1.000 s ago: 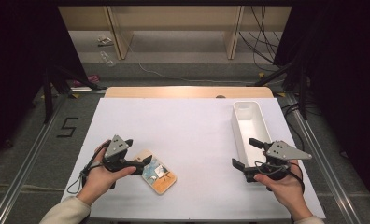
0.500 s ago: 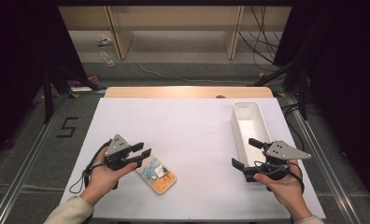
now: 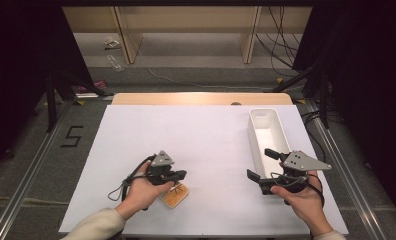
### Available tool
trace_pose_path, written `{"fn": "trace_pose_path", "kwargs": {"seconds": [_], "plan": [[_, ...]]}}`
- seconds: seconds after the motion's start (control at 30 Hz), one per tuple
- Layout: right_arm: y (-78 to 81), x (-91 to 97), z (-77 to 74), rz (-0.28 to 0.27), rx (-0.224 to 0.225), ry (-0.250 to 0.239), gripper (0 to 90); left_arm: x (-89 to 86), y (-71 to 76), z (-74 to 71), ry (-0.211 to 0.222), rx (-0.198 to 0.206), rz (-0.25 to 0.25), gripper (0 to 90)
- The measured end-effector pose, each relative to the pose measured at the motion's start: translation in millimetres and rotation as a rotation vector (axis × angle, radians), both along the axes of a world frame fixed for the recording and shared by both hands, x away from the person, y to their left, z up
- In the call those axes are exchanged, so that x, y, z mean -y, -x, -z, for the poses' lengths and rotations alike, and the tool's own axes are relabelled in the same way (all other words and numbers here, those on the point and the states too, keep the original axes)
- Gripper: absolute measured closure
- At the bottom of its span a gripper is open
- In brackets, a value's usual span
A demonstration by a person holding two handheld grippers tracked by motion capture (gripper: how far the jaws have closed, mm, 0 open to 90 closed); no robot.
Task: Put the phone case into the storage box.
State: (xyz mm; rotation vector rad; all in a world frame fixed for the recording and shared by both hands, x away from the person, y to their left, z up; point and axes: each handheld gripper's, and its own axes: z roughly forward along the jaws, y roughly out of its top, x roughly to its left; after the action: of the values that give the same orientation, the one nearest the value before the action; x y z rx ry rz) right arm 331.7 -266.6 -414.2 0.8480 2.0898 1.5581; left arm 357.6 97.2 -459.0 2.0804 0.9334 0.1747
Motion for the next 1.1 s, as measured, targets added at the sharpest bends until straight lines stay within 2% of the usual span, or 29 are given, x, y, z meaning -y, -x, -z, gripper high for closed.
{"fn": "trace_pose_path", "kwargs": {"seconds": [0.03,0.13,0.17,0.2,0.23,0.33,0.43,0.5,0.77,1.03,1.1], "plan": [[0.0,0.0,0.0,0.000,0.000,0.000,6.7,0.0,0.0,0.0,0.000,0.000,0.000,89.8],[0.2,0.7,-0.1,-0.001,-0.001,-0.005,6.8,15.4,-3.6,9.9,-0.035,-0.041,0.013,89.8],[0.2,0.7,-0.1,-0.001,-0.001,-0.005,6.8,15.4,-3.6,9.9,-0.035,-0.041,0.013,89.9],[-0.1,1.1,0.3,0.000,-0.003,-0.004,7.1,21.2,-4.5,14.1,-0.062,-0.057,0.022,89.8],[-0.2,1.1,0.4,0.001,-0.003,-0.004,7.2,21.2,-4.5,14.1,-0.062,-0.057,0.022,89.9],[0.1,0.7,0.2,0.000,-0.004,-0.003,7.5,27.4,-5.3,22.7,-0.092,-0.094,0.043,89.9],[0.3,0.6,-0.1,-0.003,-0.003,-0.001,7.4,28.0,-4.0,23.2,-0.099,-0.103,0.057,89.9],[-0.3,0.7,0.9,0.000,-0.006,-0.001,8.0,28.3,-3.1,24.2,-0.121,-0.118,0.079,89.8],[-0.6,0.8,1.5,-0.002,-0.011,0.001,8.0,28.3,-0.1,23.3,-0.130,-0.137,0.091,89.9],[-0.8,1.4,2.2,-0.003,-0.012,0.001,8.4,25.7,4.5,20.9,-0.156,-0.169,0.105,89.9],[-0.8,1.0,2.6,-0.004,-0.014,0.003,8.6,22.8,6.5,19.2,-0.178,-0.184,0.119,89.8]]}}
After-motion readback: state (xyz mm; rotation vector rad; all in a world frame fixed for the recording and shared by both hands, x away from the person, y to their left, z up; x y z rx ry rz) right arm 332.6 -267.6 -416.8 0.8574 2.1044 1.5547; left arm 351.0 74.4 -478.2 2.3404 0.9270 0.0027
